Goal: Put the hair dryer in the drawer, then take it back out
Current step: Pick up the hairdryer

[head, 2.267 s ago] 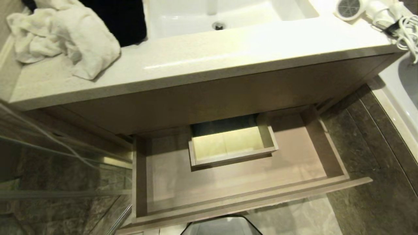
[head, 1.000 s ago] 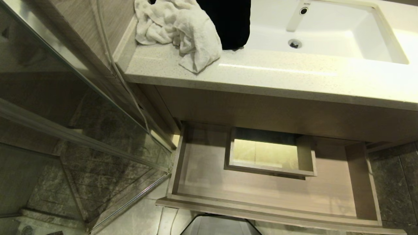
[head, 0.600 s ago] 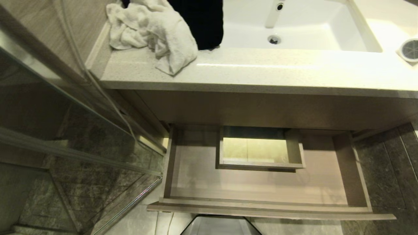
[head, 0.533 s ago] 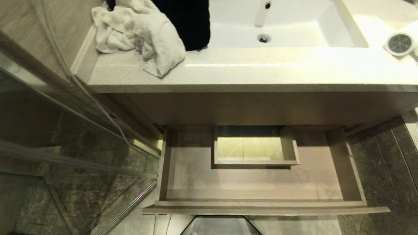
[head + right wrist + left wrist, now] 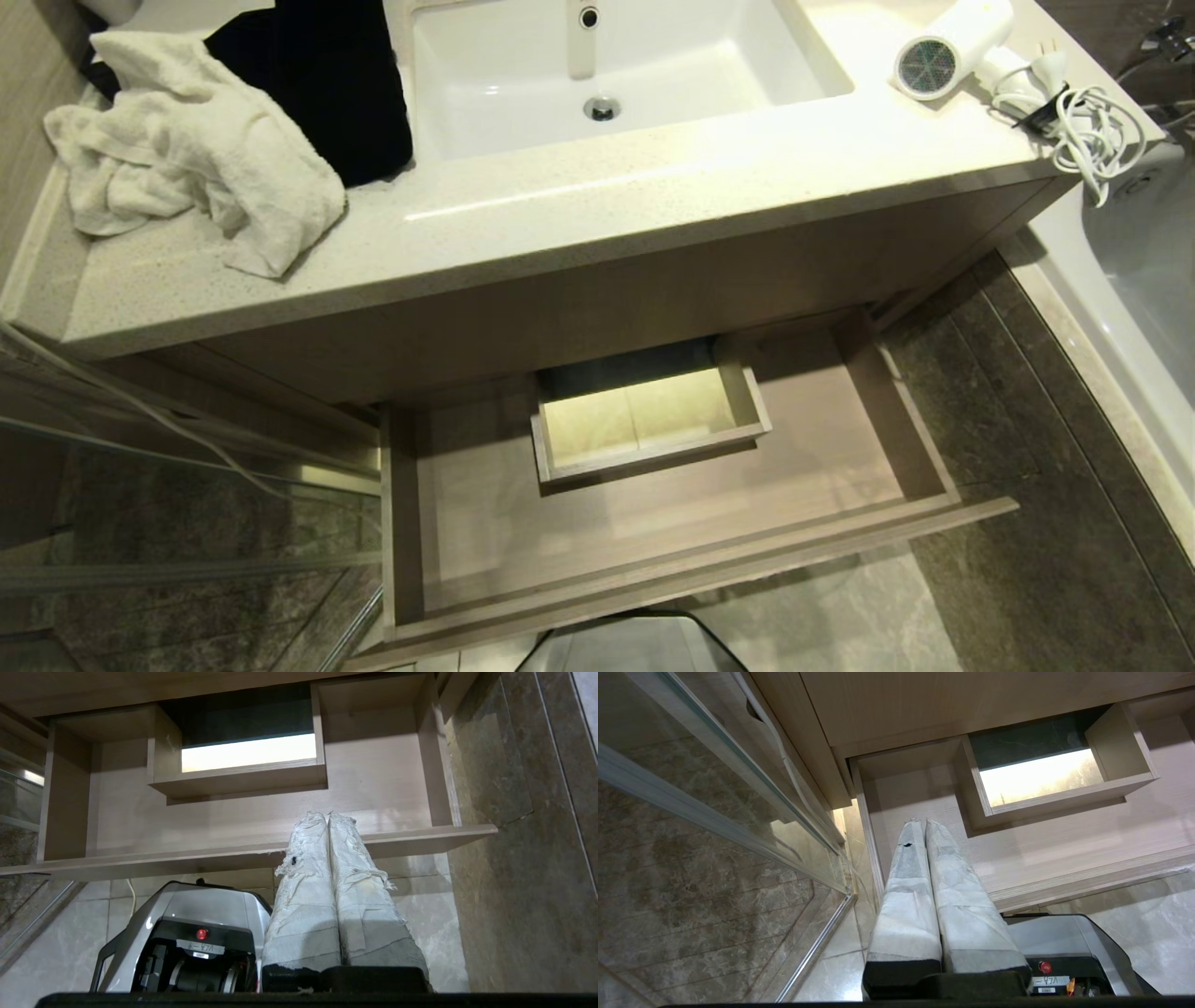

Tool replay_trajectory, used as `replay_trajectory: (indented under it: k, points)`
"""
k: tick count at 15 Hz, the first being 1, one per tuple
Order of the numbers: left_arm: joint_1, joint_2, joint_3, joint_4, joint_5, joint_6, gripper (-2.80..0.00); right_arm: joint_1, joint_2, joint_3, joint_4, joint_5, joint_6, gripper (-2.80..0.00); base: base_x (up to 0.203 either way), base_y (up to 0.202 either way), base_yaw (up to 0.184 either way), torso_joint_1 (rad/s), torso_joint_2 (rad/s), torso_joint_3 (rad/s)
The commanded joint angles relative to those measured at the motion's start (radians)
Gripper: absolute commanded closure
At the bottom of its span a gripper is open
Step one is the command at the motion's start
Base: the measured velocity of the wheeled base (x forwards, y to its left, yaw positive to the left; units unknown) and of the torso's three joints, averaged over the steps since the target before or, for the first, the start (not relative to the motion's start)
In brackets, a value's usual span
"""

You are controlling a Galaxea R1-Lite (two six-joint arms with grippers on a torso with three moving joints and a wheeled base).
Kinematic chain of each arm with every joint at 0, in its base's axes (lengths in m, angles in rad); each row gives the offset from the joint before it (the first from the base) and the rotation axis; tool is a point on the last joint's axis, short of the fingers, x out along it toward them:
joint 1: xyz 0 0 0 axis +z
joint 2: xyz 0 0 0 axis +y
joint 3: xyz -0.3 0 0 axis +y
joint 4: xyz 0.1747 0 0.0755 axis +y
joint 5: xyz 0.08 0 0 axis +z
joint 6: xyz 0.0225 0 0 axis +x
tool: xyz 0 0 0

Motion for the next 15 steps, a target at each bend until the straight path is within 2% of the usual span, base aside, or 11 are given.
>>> replay_trajectory:
  k: [1,4,15]
  points:
    - [0.0,0.0,0.0,0.0,0.0,0.0,0.0,0.0,-0.039,0.0,0.0,0.001,0.0,0.0,0.0,0.0,0.0,0.0,0.0,0.0]
    - [0.0,0.0,0.0,0.0,0.0,0.0,0.0,0.0,-0.039,0.0,0.0,0.001,0.0,0.0,0.0,0.0,0.0,0.0,0.0,0.0]
    - [0.0,0.0,0.002,0.0,0.0,0.0,0.0,0.0,-0.039,0.0,0.0,-0.001,0.002,0.0,0.0,0.0,0.0,0.159,-0.31,-0.149]
